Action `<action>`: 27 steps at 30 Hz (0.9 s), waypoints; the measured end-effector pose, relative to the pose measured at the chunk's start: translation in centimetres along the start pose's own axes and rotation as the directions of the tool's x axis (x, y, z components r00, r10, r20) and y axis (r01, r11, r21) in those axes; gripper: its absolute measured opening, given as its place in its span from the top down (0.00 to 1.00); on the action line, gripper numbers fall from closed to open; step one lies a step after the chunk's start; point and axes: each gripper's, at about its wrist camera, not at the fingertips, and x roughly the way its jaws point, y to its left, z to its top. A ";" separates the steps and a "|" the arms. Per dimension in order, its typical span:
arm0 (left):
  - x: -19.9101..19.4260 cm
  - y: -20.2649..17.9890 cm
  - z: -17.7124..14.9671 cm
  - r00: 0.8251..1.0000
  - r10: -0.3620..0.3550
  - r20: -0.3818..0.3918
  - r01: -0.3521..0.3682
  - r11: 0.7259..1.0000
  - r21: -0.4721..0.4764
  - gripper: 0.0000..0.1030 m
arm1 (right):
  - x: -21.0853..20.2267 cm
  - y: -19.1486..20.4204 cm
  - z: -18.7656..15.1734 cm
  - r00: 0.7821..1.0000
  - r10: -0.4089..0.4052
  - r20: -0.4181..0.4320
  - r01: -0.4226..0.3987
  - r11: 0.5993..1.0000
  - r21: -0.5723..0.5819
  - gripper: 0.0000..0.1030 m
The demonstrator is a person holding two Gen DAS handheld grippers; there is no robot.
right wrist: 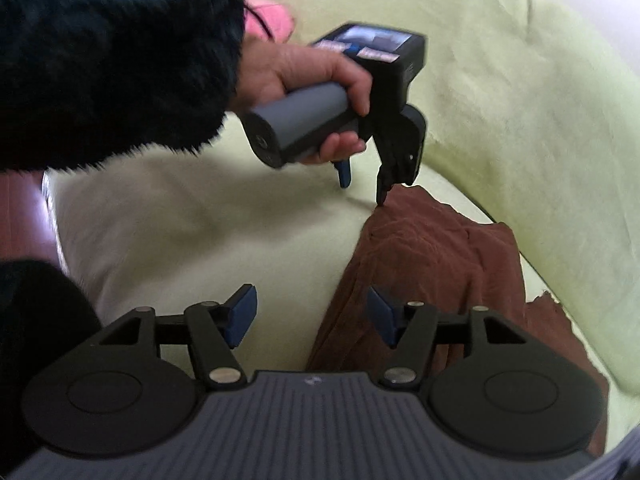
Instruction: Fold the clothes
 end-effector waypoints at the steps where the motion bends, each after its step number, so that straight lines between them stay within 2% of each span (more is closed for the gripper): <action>1: 0.4 0.1 0.4 1.000 -0.015 -0.001 0.015 1.000 -0.010 0.53 | 0.4 -0.3 0.2 1.000 0.005 -0.001 -0.005 1.000 0.026 0.38; 5: 1.6 0.0 1.4 0.998 -0.059 0.005 0.059 0.998 -0.026 0.57 | 2.2 -1.1 0.3 0.999 0.004 -0.033 -0.001 0.998 0.069 0.33; 7: 1.6 -0.3 1.5 0.998 -0.068 0.019 0.068 0.998 -0.013 1.00 | 2.4 -1.1 0.3 0.999 -0.015 -0.043 0.018 0.997 0.072 0.32; 10: 0.4 -0.2 1.2 0.994 -0.087 0.063 0.086 0.996 0.005 1.00 | 2.7 -1.4 0.3 0.997 -0.060 -0.041 0.063 0.996 0.070 0.32; 12: -0.7 0.0 1.1 0.991 -0.100 0.092 0.100 0.995 0.008 1.00 | 3.2 -1.5 0.3 0.996 -0.080 -0.046 0.083 0.995 0.055 0.37; 14: -1.6 -0.1 1.2 0.989 -0.102 0.104 0.100 0.995 0.020 1.00 | 4.7 -1.5 0.2 0.993 -0.075 -0.086 0.077 0.997 0.015 0.69; 17: -2.0 -0.7 1.5 0.991 -0.085 0.106 0.080 0.996 0.050 1.00 | 6.3 -1.3 0.1 0.990 -0.075 -0.121 0.071 0.997 -0.035 0.93; 21: -3.4 -0.7 2.0 0.987 -0.068 0.146 0.055 0.994 0.090 1.00 | 5.5 -2.4 0.7 0.997 -0.022 -0.076 0.025 0.999 0.030 0.96; 24: -4.5 0.2 2.3 0.985 -0.046 0.165 0.032 0.996 0.088 1.00 | 4.7 -3.5 1.1 0.996 0.091 -0.022 -0.088 0.991 0.101 0.96; 27: -3.1 1.3 1.4 0.991 0.036 0.126 -0.050 0.993 0.104 1.00 | 5.9 -3.3 0.4 0.987 0.154 -0.051 -0.147 0.983 0.110 0.95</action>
